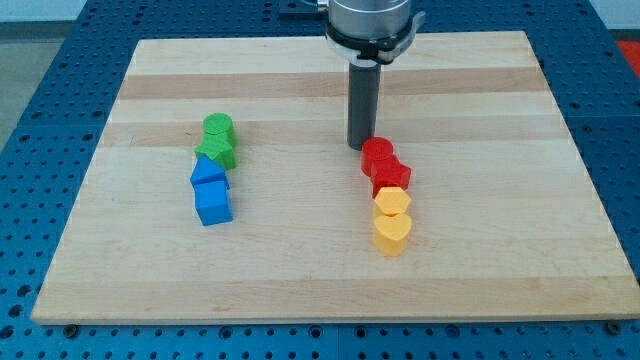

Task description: Move the arm to the right of the red star

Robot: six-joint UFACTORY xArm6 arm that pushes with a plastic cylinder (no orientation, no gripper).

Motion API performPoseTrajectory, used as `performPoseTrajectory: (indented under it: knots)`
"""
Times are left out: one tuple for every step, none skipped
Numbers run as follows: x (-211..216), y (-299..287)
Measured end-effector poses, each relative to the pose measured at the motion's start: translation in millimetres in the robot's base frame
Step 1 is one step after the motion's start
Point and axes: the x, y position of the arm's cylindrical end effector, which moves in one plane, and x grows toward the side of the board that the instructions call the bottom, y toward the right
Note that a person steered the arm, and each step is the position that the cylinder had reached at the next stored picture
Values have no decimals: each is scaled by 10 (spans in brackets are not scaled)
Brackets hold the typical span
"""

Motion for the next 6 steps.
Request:
performPoseTrajectory:
  knots:
    - [0, 88]
    - [0, 91]
    - [0, 38]
    - [-40, -102]
    - [-107, -264]
    - [-166, -409]
